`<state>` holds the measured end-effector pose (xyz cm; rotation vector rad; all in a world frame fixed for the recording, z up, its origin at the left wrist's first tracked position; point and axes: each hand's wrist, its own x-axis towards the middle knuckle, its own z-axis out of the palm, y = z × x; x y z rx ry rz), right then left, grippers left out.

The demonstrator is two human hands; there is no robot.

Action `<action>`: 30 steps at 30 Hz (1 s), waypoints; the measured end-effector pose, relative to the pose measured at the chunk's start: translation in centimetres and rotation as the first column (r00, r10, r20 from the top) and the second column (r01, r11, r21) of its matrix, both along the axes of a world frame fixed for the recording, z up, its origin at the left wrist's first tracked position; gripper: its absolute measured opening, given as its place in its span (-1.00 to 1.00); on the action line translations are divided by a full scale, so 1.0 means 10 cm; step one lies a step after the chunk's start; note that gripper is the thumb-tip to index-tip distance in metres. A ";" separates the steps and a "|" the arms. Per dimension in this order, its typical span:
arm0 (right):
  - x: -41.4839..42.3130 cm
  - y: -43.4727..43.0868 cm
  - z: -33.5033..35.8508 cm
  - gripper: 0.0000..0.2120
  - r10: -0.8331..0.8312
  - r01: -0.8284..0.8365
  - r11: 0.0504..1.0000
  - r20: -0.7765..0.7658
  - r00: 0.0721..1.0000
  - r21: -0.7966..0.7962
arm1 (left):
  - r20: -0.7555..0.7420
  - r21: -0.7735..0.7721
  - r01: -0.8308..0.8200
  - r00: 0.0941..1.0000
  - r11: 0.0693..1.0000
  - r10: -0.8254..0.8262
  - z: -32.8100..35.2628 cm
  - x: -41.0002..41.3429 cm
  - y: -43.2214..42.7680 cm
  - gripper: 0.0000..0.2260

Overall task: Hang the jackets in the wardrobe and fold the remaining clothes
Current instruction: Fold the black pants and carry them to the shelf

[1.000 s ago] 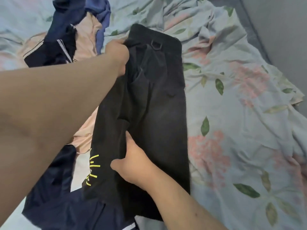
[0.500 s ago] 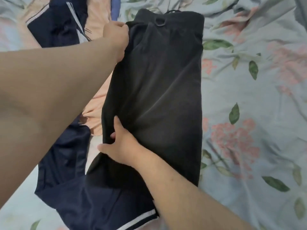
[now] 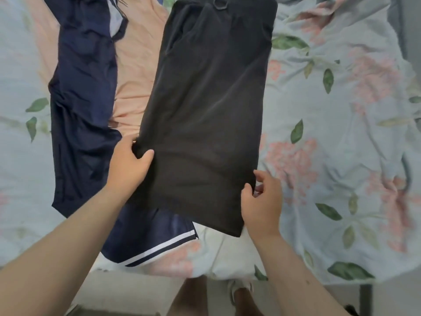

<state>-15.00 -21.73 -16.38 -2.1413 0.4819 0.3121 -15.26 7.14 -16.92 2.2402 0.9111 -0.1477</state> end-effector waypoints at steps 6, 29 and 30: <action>-0.12 -0.18 0.04 -0.93 0.068 0.075 0.928 -0.364 0.929 0.366 | -0.230 -0.433 -0.302 0.948 0.849 0.220 0.04 -0.52 -0.01 -0.85; -0.55 -1.67 0.42 -0.69 0.157 -0.029 0.969 -0.520 0.840 0.245 | -0.481 -0.597 -0.604 0.797 0.528 0.366 0.52 -1.47 -1.62 -0.84; -0.63 -1.73 0.45 -0.69 0.156 -0.013 0.966 -0.547 0.823 0.256 | -0.503 -0.602 -0.632 0.774 0.488 0.383 0.56 -1.57 -1.66 -0.84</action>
